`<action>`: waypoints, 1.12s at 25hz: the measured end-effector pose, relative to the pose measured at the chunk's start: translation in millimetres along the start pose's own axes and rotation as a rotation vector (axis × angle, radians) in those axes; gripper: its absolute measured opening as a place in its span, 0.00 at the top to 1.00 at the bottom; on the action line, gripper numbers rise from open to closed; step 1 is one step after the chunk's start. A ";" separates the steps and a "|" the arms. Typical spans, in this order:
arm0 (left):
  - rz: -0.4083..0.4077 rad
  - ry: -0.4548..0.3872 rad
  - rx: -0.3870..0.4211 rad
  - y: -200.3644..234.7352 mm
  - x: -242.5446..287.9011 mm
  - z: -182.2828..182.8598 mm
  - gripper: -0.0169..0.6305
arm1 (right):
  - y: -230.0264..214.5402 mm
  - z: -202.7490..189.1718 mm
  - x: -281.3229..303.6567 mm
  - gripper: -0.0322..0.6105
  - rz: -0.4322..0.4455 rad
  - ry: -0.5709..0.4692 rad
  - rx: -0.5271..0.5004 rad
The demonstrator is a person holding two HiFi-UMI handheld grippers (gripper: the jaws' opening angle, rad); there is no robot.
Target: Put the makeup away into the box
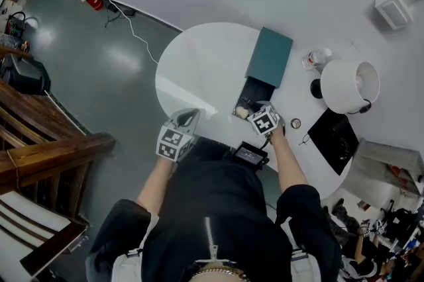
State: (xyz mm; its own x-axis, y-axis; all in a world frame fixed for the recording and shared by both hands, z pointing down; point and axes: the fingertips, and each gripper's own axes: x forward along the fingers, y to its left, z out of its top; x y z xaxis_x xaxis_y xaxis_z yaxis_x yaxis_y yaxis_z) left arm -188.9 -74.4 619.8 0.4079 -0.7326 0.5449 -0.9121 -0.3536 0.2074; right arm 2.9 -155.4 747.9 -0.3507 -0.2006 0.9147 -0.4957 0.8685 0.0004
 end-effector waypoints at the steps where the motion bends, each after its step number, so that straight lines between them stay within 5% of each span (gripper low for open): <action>1: -0.002 0.004 0.001 0.0 1.1 -0.6 0.95 | 0.2 0.3 -0.1 0.75 0.002 -0.005 0.003; 6: -0.027 0.007 0.020 -6.5 8.0 5.1 0.95 | -1.8 6.5 -10.1 0.77 -0.008 -0.067 0.020; 11: -0.051 0.017 0.042 -14.4 13.7 13.0 0.95 | -8.7 13.6 -28.7 0.94 -0.030 -0.148 0.044; 28: -0.211 0.045 0.161 -70.5 56.1 28.3 0.95 | -56.2 -46.0 -88.8 0.94 -0.179 -0.307 0.312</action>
State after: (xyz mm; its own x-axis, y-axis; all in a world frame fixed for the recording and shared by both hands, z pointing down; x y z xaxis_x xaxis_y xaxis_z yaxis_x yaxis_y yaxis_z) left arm -100.5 -107.1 612.8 0.5828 -0.6077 0.5395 -0.7874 -0.5865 0.1900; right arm 98.5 -165.6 685.2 -0.4338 -0.5002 0.7494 -0.7684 0.6397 -0.0178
